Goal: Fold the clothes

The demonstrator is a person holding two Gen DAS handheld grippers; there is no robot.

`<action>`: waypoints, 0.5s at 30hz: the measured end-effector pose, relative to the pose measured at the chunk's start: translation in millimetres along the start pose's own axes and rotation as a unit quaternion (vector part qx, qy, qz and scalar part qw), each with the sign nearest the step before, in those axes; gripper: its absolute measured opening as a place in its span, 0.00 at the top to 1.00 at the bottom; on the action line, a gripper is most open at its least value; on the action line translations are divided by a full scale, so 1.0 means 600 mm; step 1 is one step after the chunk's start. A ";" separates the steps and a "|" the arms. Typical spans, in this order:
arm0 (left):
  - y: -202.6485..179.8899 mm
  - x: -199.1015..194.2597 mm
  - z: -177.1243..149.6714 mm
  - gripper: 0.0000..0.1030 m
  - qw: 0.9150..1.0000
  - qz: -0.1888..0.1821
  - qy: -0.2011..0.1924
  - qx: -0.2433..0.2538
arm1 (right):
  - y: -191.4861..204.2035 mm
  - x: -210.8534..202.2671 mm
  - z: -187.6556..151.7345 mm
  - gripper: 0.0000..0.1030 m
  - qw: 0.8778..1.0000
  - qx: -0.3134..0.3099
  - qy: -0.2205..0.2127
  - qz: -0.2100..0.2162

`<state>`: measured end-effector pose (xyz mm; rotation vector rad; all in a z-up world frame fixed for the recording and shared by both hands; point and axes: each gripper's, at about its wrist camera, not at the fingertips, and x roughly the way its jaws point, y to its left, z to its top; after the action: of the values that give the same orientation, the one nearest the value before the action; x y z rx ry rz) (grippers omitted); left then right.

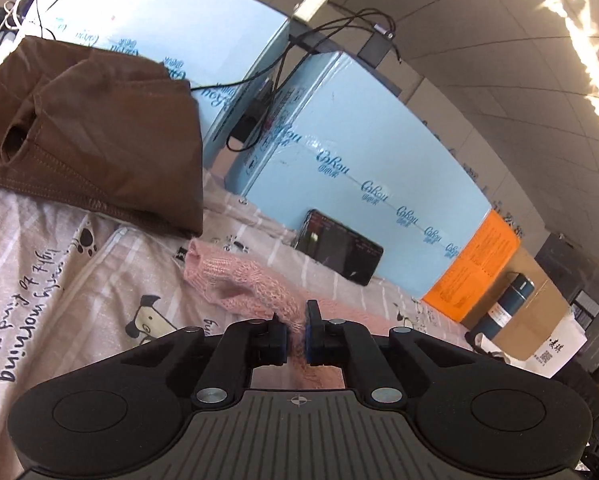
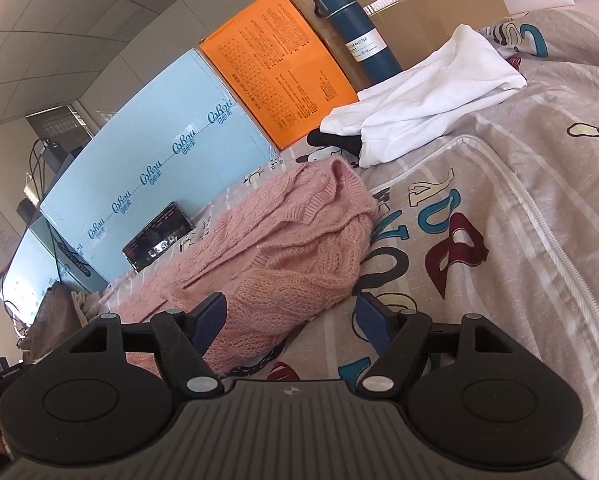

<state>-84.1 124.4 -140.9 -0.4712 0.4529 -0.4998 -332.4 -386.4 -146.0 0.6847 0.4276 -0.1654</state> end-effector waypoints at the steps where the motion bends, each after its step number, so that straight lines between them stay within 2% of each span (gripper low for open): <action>1: -0.003 -0.019 0.002 0.94 1.000 0.013 -0.011 0.012 | 0.001 0.001 0.001 0.33 1.000 -0.002 -0.001 -0.002; 5: -0.008 -0.023 -0.013 0.92 0.993 0.088 0.044 0.059 | 0.005 0.008 0.007 0.31 1.000 -0.010 0.000 -0.004; 8: -0.002 -0.001 -0.034 0.84 0.980 0.147 0.090 0.097 | 0.008 0.013 0.008 0.31 1.000 -0.012 0.005 -0.007; 9: -0.002 -0.001 -0.033 0.78 0.978 0.159 0.090 0.105 | 0.008 0.012 0.007 0.31 1.000 -0.014 0.005 -0.008; 11: -0.001 -0.004 -0.031 0.57 0.972 0.182 0.089 0.123 | 0.011 0.007 0.007 0.30 1.000 -0.021 0.002 -0.012; 12: -0.003 -0.004 -0.028 0.39 0.965 0.209 0.081 0.138 | 0.014 0.003 0.007 0.30 1.000 -0.027 -0.002 -0.015; 13: -0.007 -0.007 -0.025 0.27 0.957 0.239 0.066 0.152 | 0.017 -0.002 0.007 0.28 0.999 -0.036 -0.007 -0.019; 14: -0.009 -0.009 -0.021 0.25 0.951 0.258 0.054 0.161 | 0.020 -0.007 0.007 0.28 0.999 -0.045 -0.012 -0.023; 15: -0.013 -0.014 -0.016 0.25 0.949 0.265 0.038 0.166 | 0.024 -0.012 0.007 0.28 0.998 -0.053 -0.017 -0.024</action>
<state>-98.0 119.9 -142.0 0.0056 0.5338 -0.0667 -333.1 -377.8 -131.8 0.5667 0.4163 -0.1974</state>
